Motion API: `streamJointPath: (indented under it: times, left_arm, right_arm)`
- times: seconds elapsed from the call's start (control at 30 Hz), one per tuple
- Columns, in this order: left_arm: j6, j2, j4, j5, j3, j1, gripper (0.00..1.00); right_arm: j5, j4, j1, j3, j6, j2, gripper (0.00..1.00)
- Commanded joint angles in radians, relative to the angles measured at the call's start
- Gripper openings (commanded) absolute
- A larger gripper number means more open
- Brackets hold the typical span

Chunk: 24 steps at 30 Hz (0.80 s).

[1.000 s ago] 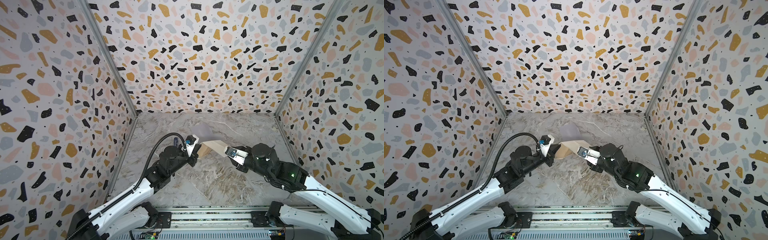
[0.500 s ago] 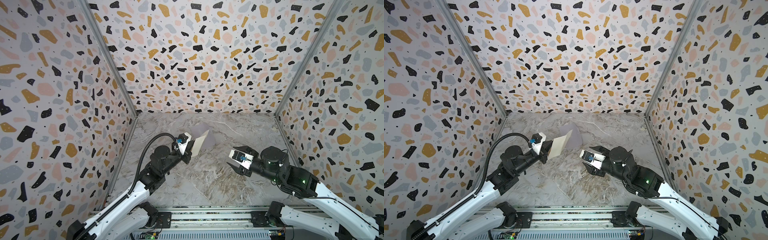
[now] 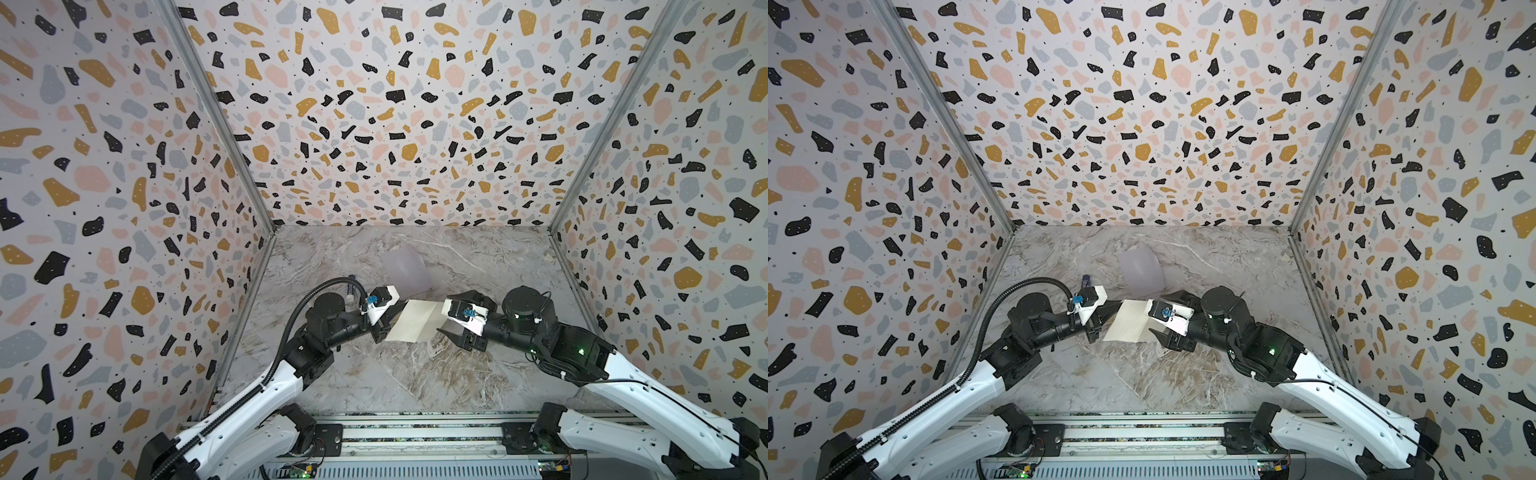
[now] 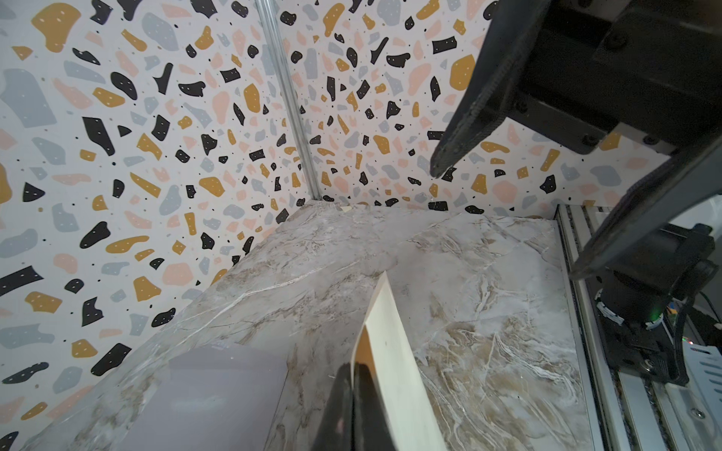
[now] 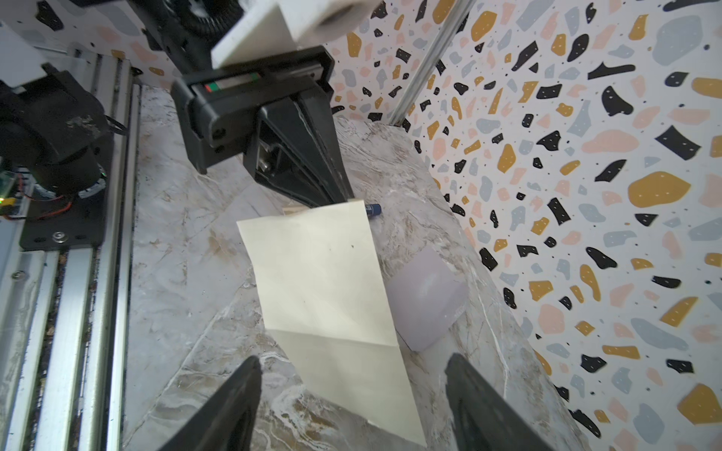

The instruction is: Place the letter into the envelope and seal it

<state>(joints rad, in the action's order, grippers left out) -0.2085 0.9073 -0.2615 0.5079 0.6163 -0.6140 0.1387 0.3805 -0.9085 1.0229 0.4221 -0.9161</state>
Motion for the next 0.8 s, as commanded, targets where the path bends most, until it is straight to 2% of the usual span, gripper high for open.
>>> streamJointPath:
  times: [0.0,0.13,0.43,0.63,0.77]
  left_arm:
    - [-0.057,-0.006,-0.067,0.052,-0.02,-0.007,0.0]
    - [-0.047,-0.016,-0.109,0.055,-0.049,-0.011,0.0]
    - [-0.052,-0.013,-0.116,0.08,-0.062,-0.019,0.0]
    - [-0.054,-0.006,-0.116,0.093,-0.052,-0.024,0.0]
    - [-0.053,0.002,-0.116,0.095,-0.046,-0.028,0.0]
  right_arm:
    - [0.205,-0.078,0.102,-0.013,-0.044,-0.002,0.77]
    - [0.373,-0.129,0.209,-0.038,-0.068,-0.016,0.79]
    - [0.469,-0.133,0.244,-0.034,-0.051,-0.084,0.79]
    - [0.503,-0.126,0.244,-0.015,-0.036,-0.15,0.7]
    - [0.525,-0.131,0.242,-0.009,-0.034,-0.182,0.6]
